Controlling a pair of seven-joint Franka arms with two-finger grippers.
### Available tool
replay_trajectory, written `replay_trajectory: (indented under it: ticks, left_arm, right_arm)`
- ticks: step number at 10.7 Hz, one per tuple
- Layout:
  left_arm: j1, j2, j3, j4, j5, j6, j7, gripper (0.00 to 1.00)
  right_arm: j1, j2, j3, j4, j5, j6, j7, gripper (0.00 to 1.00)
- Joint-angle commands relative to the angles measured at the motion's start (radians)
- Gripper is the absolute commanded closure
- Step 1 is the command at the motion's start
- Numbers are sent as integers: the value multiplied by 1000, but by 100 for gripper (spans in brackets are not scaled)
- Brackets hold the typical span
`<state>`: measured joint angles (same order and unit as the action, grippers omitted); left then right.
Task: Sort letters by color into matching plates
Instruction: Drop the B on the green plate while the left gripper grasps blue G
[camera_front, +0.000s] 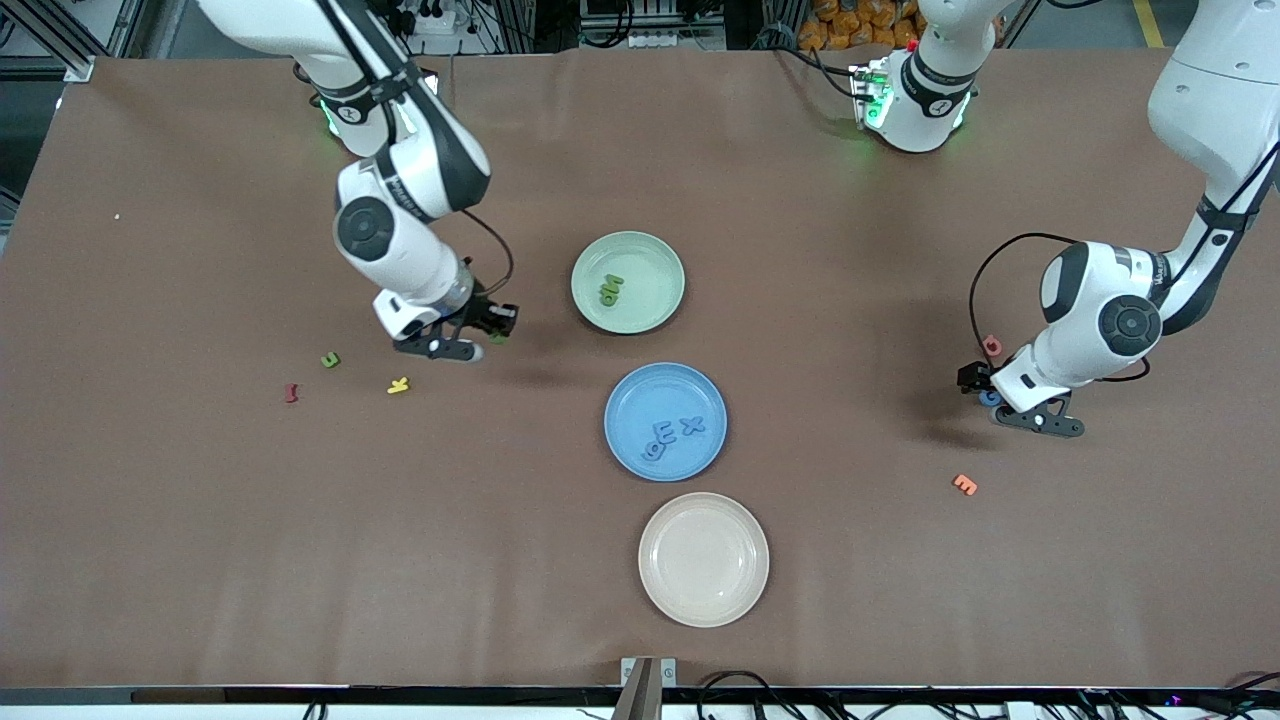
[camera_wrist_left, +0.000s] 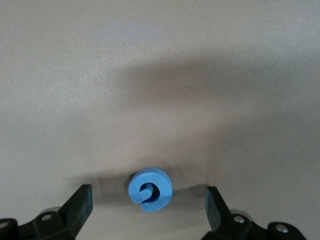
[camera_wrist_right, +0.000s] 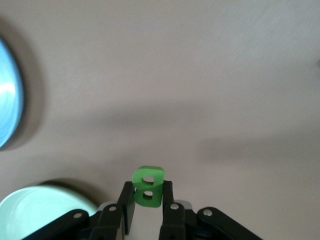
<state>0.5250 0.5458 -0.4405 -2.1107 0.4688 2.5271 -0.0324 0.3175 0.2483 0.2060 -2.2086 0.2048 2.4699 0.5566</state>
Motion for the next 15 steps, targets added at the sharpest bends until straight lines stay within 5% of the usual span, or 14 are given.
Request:
replay_trajectory:
  ticks: [1, 2, 3, 10, 15]
  left_arm:
    - [7, 5, -12, 14, -27, -22, 26, 0]
    - [6, 5, -11, 12, -25, -22, 29, 16]
    - [6, 5, -11, 11, -22, -22, 34, 97]
    - [-11, 0, -17, 15, -12, -21, 23, 100]
    - [-52, 6, -119, 89, -27, -24, -165, 100]
  right_arm:
    - [72, 8, 68, 10, 15, 59, 208, 100]
    - [77, 11, 97, 10, 15, 76, 264, 100]
    - [89, 17, 130, 10, 15, 95, 316, 100]
    - [206, 138, 145, 3, -10, 201, 433, 100]
    - [207, 192, 145, 9, -41, 250, 433, 100]
